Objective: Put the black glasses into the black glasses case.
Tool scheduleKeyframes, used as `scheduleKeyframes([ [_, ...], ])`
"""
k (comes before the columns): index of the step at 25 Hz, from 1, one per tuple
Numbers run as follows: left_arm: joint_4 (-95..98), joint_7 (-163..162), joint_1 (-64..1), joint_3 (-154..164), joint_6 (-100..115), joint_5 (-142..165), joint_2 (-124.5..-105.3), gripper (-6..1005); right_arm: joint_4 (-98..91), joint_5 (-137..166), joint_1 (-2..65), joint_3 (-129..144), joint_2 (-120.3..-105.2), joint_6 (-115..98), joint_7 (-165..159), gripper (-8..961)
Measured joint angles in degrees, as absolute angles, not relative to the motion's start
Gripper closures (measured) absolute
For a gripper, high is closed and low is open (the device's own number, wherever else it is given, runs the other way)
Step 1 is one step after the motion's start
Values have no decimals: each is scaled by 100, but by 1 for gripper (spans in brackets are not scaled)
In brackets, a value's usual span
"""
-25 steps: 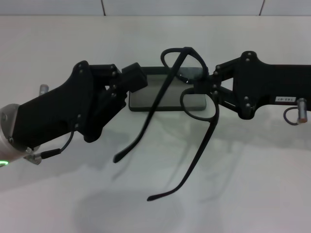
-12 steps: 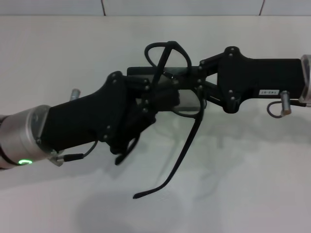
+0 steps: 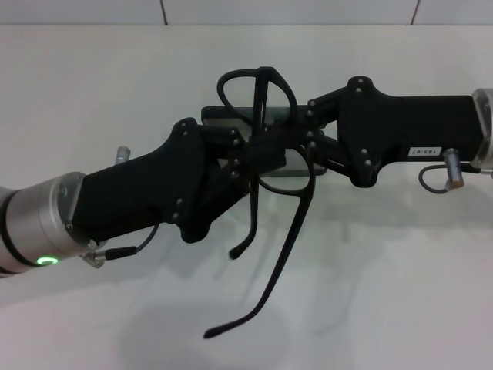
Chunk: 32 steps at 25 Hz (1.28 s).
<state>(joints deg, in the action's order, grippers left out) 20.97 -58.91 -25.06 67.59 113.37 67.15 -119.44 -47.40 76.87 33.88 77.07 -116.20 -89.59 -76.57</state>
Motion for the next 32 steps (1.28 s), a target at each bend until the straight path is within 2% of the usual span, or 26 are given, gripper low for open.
scheduleKeyframes([
  [32, 1819, -5739, -2514, 6759, 11188, 6683, -11970, 960, -4647, 7477, 3375, 7813, -11619, -9213, -7607, 891],
])
